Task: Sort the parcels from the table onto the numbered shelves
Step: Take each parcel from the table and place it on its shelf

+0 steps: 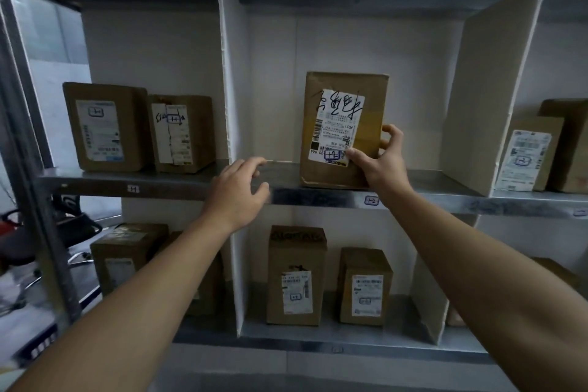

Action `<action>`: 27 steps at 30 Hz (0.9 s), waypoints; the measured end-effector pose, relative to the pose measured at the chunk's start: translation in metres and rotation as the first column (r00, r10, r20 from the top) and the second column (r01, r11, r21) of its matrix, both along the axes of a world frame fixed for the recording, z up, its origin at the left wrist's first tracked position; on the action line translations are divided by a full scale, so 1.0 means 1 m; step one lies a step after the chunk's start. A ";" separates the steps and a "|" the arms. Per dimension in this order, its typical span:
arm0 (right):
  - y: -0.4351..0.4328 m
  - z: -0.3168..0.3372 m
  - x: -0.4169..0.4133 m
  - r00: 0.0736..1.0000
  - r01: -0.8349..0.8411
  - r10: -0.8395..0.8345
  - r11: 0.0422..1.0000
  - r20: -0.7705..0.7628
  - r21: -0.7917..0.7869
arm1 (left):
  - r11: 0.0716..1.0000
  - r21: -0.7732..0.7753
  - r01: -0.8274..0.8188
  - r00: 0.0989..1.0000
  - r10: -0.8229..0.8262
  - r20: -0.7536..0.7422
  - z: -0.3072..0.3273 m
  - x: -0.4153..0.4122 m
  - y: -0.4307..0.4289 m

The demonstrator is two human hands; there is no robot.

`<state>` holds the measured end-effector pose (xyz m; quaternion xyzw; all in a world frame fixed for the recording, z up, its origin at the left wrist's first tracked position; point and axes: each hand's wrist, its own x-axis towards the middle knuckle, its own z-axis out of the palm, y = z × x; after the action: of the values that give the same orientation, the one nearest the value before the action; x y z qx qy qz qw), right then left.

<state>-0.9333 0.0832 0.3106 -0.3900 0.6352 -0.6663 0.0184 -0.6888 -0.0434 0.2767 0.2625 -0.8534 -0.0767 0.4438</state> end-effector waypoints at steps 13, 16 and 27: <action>-0.043 0.000 -0.012 0.997 0.034 -0.031 0.999 -0.069 0.042 | 0.998 -0.012 -0.058 0.996 0.059 0.063 -0.001 -0.025 -0.006; -0.050 0.001 -0.010 0.997 0.042 -0.038 0.998 -0.073 0.054 | 0.997 -0.006 -0.078 0.993 0.078 0.090 0.001 -0.024 -0.010; -0.060 0.000 -0.008 0.996 0.030 -0.022 0.995 -0.082 0.098 | 0.996 0.023 -0.083 0.991 0.081 0.102 -0.005 -0.021 -0.014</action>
<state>-0.9413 0.0233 0.3108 -0.4070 0.6729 -0.6177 0.0032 -0.7094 -0.0578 0.2719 0.3070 -0.8621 -0.0566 0.3992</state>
